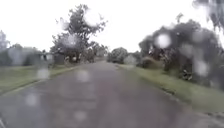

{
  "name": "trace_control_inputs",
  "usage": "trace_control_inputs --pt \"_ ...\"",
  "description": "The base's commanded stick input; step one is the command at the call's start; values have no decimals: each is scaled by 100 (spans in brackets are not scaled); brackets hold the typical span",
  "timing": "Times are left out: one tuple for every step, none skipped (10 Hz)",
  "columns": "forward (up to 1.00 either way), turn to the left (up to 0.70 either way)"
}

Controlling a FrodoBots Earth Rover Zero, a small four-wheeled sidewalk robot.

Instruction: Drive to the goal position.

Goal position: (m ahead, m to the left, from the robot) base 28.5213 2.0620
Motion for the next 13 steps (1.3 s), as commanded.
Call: trace_control_inputs --pt "100 0" --pt "100 0" --pt "100 0" --pt "100 0" --pt "100 0" --pt "100 0" --pt "100 0" --pt "100 0" --pt "100 0" --pt "100 0" --pt "100 0" --pt "100 0" --pt "100 0"
